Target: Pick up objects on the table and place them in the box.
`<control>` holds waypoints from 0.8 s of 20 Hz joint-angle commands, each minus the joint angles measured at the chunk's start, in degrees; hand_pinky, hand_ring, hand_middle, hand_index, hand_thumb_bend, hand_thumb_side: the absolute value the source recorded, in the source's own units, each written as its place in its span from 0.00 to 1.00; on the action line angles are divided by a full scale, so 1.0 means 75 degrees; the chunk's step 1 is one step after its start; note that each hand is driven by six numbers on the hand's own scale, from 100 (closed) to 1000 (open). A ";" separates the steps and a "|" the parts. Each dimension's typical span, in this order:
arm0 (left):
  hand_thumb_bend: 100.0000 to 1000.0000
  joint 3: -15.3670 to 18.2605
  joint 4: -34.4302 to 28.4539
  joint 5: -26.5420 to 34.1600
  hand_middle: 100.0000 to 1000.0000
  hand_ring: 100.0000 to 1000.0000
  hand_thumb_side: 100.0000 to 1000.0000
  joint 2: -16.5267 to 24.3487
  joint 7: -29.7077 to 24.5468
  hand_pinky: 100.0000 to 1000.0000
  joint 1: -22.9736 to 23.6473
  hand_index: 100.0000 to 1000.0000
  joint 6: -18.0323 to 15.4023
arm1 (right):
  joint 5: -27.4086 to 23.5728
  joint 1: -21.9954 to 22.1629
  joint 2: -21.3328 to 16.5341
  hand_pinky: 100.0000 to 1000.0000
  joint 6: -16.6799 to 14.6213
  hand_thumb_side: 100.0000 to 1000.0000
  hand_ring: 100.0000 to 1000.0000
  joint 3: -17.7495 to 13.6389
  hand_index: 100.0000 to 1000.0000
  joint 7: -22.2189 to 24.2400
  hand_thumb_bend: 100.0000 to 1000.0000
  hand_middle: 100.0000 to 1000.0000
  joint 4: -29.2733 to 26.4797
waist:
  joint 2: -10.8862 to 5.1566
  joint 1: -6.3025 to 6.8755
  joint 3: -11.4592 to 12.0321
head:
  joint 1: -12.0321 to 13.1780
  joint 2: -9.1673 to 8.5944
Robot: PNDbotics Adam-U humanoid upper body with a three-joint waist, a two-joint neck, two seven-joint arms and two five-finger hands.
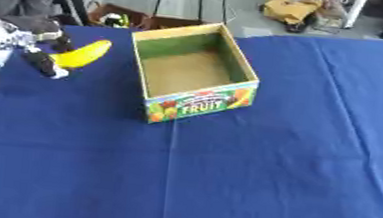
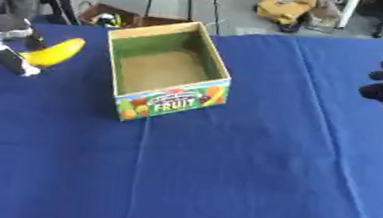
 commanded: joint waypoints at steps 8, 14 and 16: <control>0.18 -0.0108 -0.0250 -0.0361 0.50 0.63 0.30 -0.0667 -0.0030 0.84 -0.1076 0.63 -0.0222 | -0.0044 -0.0076 -0.0083 0.65 0.0003 0.88 0.55 0.0051 0.74 0.0121 0.00 0.59 -0.0032 | -0.0174 -0.0015 -0.0240 | 0.0131 -0.0095; 0.19 -0.0182 -0.0201 -0.0776 0.50 0.64 0.31 -0.1372 0.0102 0.84 -0.1436 0.63 -0.0300 | -0.0075 -0.0197 -0.0004 0.65 0.0025 0.88 0.55 0.0161 0.74 0.0229 0.00 0.59 -0.0028 | -0.0126 -0.0007 -0.0593 | 0.0382 -0.0177; 0.19 -0.0182 -0.0162 -0.0963 0.50 0.64 0.31 -0.1674 0.0154 0.84 -0.1489 0.63 -0.0302 | -0.0087 -0.0241 0.0023 0.65 0.0033 0.89 0.55 0.0191 0.74 0.0265 0.00 0.59 -0.0029 | -0.0084 -0.0002 -0.0735 | 0.0462 -0.0223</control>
